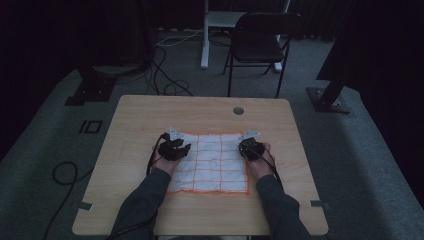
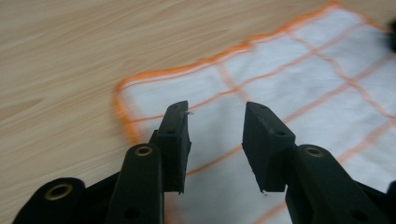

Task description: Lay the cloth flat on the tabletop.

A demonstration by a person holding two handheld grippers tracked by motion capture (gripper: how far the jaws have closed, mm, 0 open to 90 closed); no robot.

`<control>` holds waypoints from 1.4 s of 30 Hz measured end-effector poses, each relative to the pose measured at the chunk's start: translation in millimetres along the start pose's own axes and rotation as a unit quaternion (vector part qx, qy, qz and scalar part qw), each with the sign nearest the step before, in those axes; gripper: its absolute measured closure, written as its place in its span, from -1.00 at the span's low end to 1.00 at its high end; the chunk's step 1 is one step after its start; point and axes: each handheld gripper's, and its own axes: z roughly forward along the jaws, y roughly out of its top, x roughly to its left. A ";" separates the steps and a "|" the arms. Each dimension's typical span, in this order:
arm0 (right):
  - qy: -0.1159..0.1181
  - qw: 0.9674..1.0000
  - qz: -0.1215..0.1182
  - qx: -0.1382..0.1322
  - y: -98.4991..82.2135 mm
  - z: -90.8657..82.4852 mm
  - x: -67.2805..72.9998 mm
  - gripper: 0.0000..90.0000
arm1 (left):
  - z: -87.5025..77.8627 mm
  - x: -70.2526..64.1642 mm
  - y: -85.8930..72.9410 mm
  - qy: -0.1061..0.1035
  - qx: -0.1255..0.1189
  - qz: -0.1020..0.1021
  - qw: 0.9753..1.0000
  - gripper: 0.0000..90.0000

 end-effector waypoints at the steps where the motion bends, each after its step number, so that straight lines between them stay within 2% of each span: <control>1: 0.000 1.000 0.000 0.000 0.0 0.0 0.1 0.73 | 0.8 9.3 -1.3 0.011 0.004 -0.013 1.000 0.43; 3: 0.001 1.000 0.000 0.000 0.0 0.1 -0.3 0.72 | 2.2 19.3 -3.4 0.016 0.009 -0.029 0.999 0.51; 6: 0.003 1.000 0.001 -0.001 0.3 0.4 -1.4 0.71 | 8.5 29.5 -5.6 0.026 0.022 -0.030 0.999 0.59; 13: 0.005 1.000 0.002 -0.003 0.2 1.0 -2.2 0.71 | 16.0 29.2 -9.2 0.032 0.035 -0.024 0.999 0.62; 21: 0.002 1.000 -0.002 -0.003 2.7 4.1 -5.0 0.73 | 14.2 28.0 -12.9 0.036 0.032 -0.027 0.998 0.61; 23: 0.001 1.000 0.005 0.003 5.0 4.7 -6.2 0.67 | 10.9 27.3 -14.4 0.034 0.027 -0.027 0.999 0.56; 25: 0.002 1.000 0.023 -0.010 2.8 -1.4 -7.3 0.50 | 2.4 27.8 -15.9 0.027 0.017 -0.026 0.999 0.54; 28: -0.004 0.999 0.028 -0.018 0.6 -7.6 -8.5 0.42 | -4.3 29.6 -16.6 0.025 0.012 -0.026 0.999 0.51; 32: 0.003 0.999 0.046 -0.027 -3.9 -19.4 -13.8 0.33 | -16.9 31.9 -19.1 0.022 0.006 -0.029 0.999 0.45; 36: 0.005 0.999 0.042 -0.030 -8.4 -28.2 -13.0 0.29 | -27.6 33.5 -23.9 0.015 0.000 -0.035 0.999 0.42; 42: 0.007 0.998 0.041 -0.037 -14.0 -36.5 -10.5 0.27 | -34.9 31.9 -34.7 0.002 -0.001 -0.047 0.999 0.39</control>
